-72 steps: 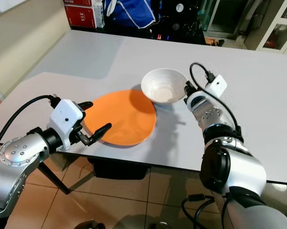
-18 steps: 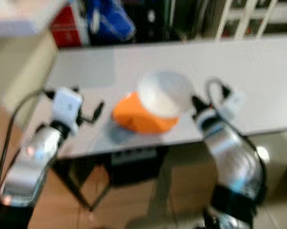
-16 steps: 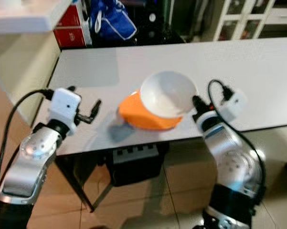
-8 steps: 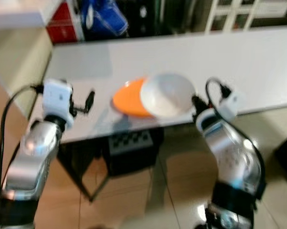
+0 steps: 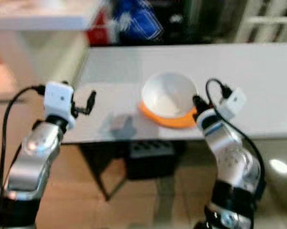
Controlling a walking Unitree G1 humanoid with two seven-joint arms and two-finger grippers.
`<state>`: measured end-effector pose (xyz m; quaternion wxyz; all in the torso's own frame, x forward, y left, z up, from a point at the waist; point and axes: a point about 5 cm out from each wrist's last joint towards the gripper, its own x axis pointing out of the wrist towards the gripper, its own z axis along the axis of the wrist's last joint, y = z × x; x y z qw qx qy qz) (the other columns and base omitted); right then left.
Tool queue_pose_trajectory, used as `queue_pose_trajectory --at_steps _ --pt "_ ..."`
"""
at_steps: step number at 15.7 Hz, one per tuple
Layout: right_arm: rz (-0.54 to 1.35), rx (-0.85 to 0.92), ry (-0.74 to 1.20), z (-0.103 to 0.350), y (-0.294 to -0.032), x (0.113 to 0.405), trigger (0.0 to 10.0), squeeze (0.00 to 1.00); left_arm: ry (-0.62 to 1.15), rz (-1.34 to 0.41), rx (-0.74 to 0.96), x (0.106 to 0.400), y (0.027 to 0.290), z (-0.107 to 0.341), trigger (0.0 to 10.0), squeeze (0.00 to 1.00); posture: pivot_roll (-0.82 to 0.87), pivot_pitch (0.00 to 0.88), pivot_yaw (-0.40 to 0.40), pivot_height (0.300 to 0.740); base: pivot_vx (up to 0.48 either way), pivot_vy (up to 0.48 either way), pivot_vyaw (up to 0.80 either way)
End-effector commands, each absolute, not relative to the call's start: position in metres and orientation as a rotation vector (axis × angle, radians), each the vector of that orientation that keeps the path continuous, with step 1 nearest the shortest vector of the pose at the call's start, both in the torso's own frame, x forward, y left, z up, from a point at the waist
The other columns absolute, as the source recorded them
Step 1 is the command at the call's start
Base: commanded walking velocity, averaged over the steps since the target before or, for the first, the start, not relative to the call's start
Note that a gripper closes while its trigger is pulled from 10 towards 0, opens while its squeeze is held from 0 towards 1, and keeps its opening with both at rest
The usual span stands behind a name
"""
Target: Setting the table
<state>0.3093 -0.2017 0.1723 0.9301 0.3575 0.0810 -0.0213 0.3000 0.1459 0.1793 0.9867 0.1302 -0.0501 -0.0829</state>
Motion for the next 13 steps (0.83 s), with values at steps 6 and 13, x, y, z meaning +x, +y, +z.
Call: queue_pose_trajectory --at_steps 6,13 --pt "-0.011 0.747 0.118 0.185 -0.197 0.316 10.0 0.0 -0.075 -0.237 0.277 0.296 0.142 0.175 10.0 0.0 -0.07 0.0 0.03 0.74 0.372 0.0 0.09" --pt "-0.027 0.715 0.135 0.185 -0.212 0.317 10.0 0.0 -0.057 -0.464 0.282 0.271 0.118 0.164 10.0 0.0 -0.06 0.0 -0.01 0.74 0.0 0.0 0.0"
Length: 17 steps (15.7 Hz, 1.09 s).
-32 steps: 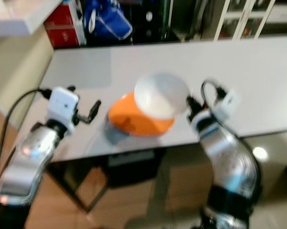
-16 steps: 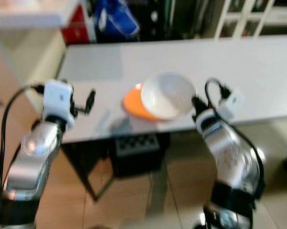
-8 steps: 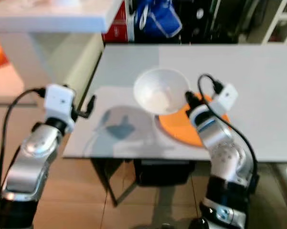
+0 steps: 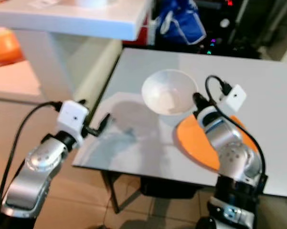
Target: Setting the table
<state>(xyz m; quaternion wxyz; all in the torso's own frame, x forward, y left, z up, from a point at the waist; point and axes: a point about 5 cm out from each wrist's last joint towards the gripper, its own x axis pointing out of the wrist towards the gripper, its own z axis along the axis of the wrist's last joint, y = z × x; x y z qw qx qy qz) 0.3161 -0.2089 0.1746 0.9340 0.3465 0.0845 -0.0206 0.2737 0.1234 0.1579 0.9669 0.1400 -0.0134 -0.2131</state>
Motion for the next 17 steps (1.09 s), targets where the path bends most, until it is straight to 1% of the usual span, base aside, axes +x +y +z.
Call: queue_pose_trajectory --at_steps 1,4,5,7,9,11,13,14,16,17 --pt "-0.032 0.713 0.133 0.186 -0.214 0.318 10.0 0.0 -0.053 -0.493 0.291 0.269 0.116 0.163 10.0 0.0 -0.06 0.0 -0.009 0.74 0.0 0.0 0.0" --pt "-0.037 0.718 0.119 0.188 -0.22 0.322 10.0 0.0 -0.052 -0.505 0.296 0.269 0.117 0.165 10.0 0.0 -0.07 0.0 0.005 0.74 0.0 0.0 0.0" --pt "-0.034 0.716 0.12 0.186 -0.219 0.326 10.0 0.0 -0.051 -0.512 0.294 0.269 0.118 0.165 10.0 0.0 -0.09 0.0 0.022 0.74 0.0 0.0 0.0" --pt "-0.026 0.73 0.141 0.178 -0.219 0.335 10.0 0.0 -0.042 -0.527 0.299 0.27 0.118 0.162 10.0 0.0 -0.09 0.0 0.022 0.74 0.0 0.0 0.0" --pt "-0.068 0.776 0.15 0.174 -0.226 0.351 10.0 0.0 -0.051 -0.52 0.279 0.27 0.117 0.166 10.0 0.0 -0.08 0.0 0.009 0.74 0.0 0.0 0.0" --pt "-0.05 0.791 0.15 0.175 -0.221 0.365 10.0 0.0 -0.063 -0.544 0.256 0.266 0.117 0.169 10.0 0.0 -0.05 0.0 -0.016 0.74 0.0 0.0 0.0" --pt "-0.02 0.828 0.158 0.174 -0.214 0.377 10.0 0.0 -0.065 -0.568 0.248 0.261 0.115 0.169 10.0 0.0 -0.01 0.0 -0.02 0.74 0.0 0.0 0.0" --pt "0.002 0.832 0.157 0.176 -0.208 0.386 10.0 0.0 -0.089 -0.577 0.214 0.26 0.113 0.177 10.0 0.0 0.01 0.0 -0.041 0.74 0.0 0.0 0.0" --pt "0.0 0.832 0.165 0.173 -0.203 0.391 10.0 0.0 -0.094 -0.569 0.224 0.259 0.118 0.177 10.0 0.0 0.02 0.0 -0.036 0.74 0.0 0.0 0.0" --pt "-0.021 0.814 0.18 0.167 -0.203 0.393 10.0 0.0 -0.096 -0.614 0.175 0.254 0.117 0.18 10.0 0.0 0.03 0.0 -0.031 0.74 0.0 0.0 0.0"
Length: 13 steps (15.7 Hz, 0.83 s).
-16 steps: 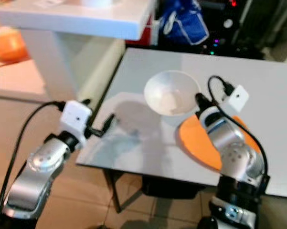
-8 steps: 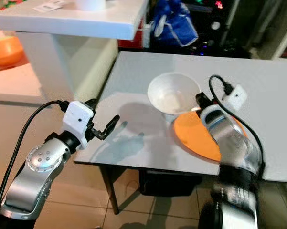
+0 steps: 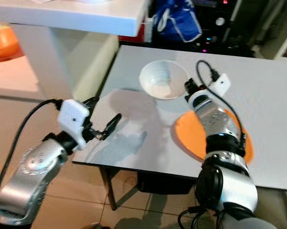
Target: Setting the table
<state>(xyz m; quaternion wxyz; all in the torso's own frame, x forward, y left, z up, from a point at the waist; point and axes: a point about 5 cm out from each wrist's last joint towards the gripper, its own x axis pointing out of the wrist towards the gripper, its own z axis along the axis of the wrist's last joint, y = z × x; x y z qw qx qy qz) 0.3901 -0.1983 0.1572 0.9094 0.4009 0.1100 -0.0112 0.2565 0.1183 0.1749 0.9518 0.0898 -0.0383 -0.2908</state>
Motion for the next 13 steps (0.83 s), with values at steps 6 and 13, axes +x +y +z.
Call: queue_pose_trajectory --at_steps 6,13 --pt "-0.059 0.775 0.244 0.149 -0.201 0.394 10.0 0.0 -0.057 -0.796 0.137 0.241 0.101 0.179 10.0 0.0 0.02 0.0 -0.002 0.74 0.0 0.0 0.0" --pt "-0.154 0.762 0.271 0.136 -0.217 0.388 10.0 0.0 -0.023 -0.832 0.135 0.238 0.099 0.178 10.0 0.0 0.02 0.003 0.012 0.74 0.0 0.0 0.0"
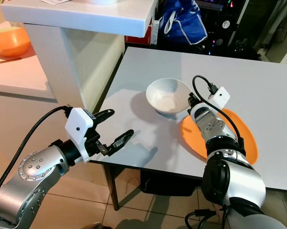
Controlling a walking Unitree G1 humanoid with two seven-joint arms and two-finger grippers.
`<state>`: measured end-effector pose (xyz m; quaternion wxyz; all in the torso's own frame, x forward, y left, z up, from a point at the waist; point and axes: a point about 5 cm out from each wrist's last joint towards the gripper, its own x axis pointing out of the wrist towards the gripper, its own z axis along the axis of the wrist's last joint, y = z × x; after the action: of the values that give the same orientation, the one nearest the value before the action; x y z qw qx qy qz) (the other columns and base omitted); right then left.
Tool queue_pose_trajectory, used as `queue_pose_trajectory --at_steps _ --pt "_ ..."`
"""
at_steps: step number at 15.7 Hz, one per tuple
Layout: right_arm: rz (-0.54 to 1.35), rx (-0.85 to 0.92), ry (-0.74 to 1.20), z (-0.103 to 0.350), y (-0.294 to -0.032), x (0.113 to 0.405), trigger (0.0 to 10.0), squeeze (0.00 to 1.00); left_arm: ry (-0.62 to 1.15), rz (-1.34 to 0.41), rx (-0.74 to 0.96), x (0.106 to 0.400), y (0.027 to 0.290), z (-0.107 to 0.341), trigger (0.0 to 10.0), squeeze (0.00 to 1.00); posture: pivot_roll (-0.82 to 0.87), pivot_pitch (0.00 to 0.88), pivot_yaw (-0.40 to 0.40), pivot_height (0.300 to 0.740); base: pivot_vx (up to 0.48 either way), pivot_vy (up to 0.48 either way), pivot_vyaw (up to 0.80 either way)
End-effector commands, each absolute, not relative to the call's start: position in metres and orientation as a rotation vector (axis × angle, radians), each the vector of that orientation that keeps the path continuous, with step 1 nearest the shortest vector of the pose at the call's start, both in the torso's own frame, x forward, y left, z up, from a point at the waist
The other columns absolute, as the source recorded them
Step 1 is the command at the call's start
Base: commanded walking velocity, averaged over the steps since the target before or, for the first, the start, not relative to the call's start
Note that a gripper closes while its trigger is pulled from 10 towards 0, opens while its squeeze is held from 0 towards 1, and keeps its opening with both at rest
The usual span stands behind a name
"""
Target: Setting the table
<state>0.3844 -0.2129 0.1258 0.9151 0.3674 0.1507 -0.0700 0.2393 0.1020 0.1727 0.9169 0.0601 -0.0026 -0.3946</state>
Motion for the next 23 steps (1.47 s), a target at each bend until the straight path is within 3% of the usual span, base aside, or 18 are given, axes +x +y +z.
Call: queue_pose_trajectory --at_steps 1,9,14,15,16,23 --pt "-0.161 0.761 0.27 0.137 -0.217 0.389 10.0 0.0 -0.02 -0.834 0.135 0.238 0.099 0.178 10.0 0.0 0.02 0.003 0.011 0.74 0.0 0.0 0.0" --pt "-0.233 0.739 0.31 0.134 -0.241 0.382 10.0 0.0 0.018 -0.946 0.132 0.229 0.088 0.17 10.0 0.0 -0.02 0.0 0.01 0.74 0.0 0.0 0.0" --pt "-0.224 0.762 0.34 0.13 -0.239 0.381 10.0 0.0 0.004 -0.947 0.122 0.235 0.083 0.171 10.0 0.0 -0.04 0.0 0.014 0.74 0.0 0.0 0.0" --pt "-0.215 0.771 0.343 0.13 -0.236 0.381 10.0 0.35 0.003 -0.946 0.123 0.235 0.083 0.171 10.0 0.0 -0.04 0.0 0.013 0.74 0.0 0.0 0.0" --pt "-0.208 0.775 0.346 0.13 -0.234 0.382 10.0 0.98 0.003 -0.945 0.124 0.235 0.083 0.171 10.0 0.0 -0.04 0.0 0.011 0.74 0.0 0.0 0.0" --pt "-0.191 0.812 0.339 0.13 -0.234 0.382 10.0 1.0 0.001 -0.944 0.123 0.237 0.083 0.17 10.0 0.0 -0.04 0.0 0.011 0.74 0.0 0.0 0.0"
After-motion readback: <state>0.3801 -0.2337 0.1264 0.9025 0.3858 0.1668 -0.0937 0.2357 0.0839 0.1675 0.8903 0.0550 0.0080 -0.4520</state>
